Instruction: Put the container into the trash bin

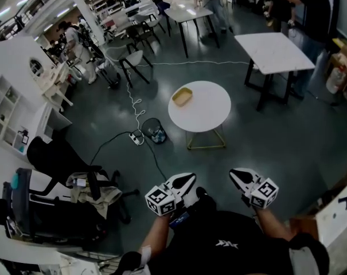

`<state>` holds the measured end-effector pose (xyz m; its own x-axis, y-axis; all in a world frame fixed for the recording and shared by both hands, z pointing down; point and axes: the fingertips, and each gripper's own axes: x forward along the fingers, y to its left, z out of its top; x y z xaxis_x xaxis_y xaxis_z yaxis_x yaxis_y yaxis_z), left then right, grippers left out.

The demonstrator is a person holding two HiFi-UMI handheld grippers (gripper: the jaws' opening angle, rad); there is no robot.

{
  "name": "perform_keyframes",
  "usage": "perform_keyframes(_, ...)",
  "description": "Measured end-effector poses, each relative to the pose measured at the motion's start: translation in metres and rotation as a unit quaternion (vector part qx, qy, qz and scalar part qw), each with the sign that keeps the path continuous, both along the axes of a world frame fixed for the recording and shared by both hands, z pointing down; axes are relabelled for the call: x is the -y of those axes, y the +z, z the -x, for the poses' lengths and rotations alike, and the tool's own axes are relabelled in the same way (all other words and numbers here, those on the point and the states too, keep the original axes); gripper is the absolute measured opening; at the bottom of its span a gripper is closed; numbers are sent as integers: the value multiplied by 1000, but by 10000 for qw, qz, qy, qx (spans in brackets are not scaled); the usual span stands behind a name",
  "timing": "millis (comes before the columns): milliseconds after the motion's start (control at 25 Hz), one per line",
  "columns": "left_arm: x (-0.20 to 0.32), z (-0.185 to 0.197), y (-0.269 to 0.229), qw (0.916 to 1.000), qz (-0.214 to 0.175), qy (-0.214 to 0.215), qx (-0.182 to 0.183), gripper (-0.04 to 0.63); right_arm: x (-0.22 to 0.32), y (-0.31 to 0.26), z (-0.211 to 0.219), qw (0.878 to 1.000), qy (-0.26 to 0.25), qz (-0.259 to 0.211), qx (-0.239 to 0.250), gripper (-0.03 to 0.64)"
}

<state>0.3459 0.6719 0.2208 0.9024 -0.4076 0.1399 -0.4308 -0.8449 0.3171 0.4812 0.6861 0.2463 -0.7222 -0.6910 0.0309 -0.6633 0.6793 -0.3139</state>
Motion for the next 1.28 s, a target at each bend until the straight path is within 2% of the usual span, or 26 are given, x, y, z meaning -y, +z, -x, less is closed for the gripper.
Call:
perform_keyframes(240,50,-1,3,9999,20,-17,-122,3,45,6,2,9999,19,114,16,40)
perform_keyframes(760,217,51,12,9985,190,-397,-321,3,214,-11,45,9993,-162,214,-271,40)
perform_keyframes(1000,273,60,6,9989,249,-266,-294,3,279,-16,53,9994,-61,229,-259,40)
perform_keyframes(1280,317,64,13,9985,368,-193,-344,3,327,-11,48,9989,125,277,-347,40)
